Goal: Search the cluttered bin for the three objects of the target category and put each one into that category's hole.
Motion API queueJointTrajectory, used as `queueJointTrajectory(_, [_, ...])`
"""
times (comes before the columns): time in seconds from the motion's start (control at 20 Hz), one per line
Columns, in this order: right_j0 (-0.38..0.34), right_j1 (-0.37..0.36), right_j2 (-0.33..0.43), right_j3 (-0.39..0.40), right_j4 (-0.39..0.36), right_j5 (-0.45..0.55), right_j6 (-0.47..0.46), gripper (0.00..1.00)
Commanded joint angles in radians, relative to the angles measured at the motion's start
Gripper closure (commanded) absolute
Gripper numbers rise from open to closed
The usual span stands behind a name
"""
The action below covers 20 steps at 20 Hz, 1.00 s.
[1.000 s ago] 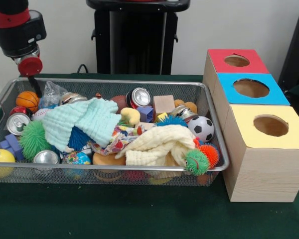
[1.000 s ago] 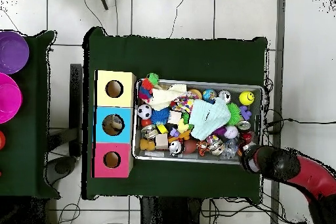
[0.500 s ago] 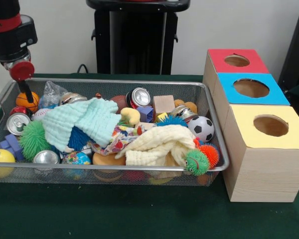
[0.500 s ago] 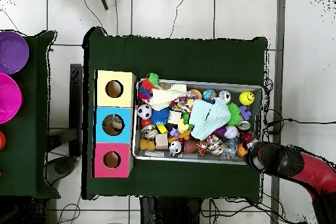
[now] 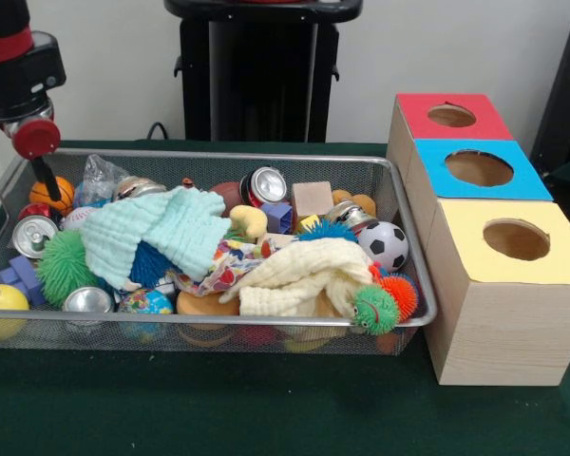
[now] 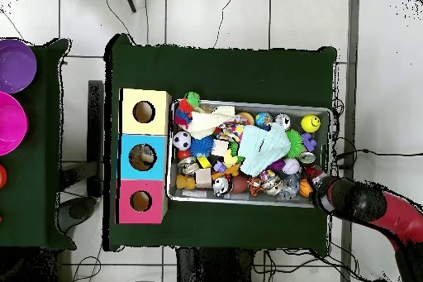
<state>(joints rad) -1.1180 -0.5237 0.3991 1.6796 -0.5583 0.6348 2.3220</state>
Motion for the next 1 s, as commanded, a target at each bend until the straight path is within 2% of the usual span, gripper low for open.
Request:
queueJointTrajectory(0.05, [-0.024, 0.065, 0.113, -0.014, 0.031, 0.105, -0.253, 0.0])
queueJointTrajectory(0.25, [-0.034, 0.066, 0.119, 0.0, 0.016, 0.11, -0.265, 0.0])
queueJointTrajectory(0.4, [-0.046, 0.095, 0.125, -0.002, 0.015, 0.13, -0.285, 0.0])
queueJointTrajectory(0.7, [-0.046, 0.03, 0.139, 0.102, 0.048, 0.13, -0.213, 0.0])
queueJointTrajectory(1.0, [-0.048, -0.036, 0.156, 0.174, 0.094, 0.156, -0.176, 0.0])
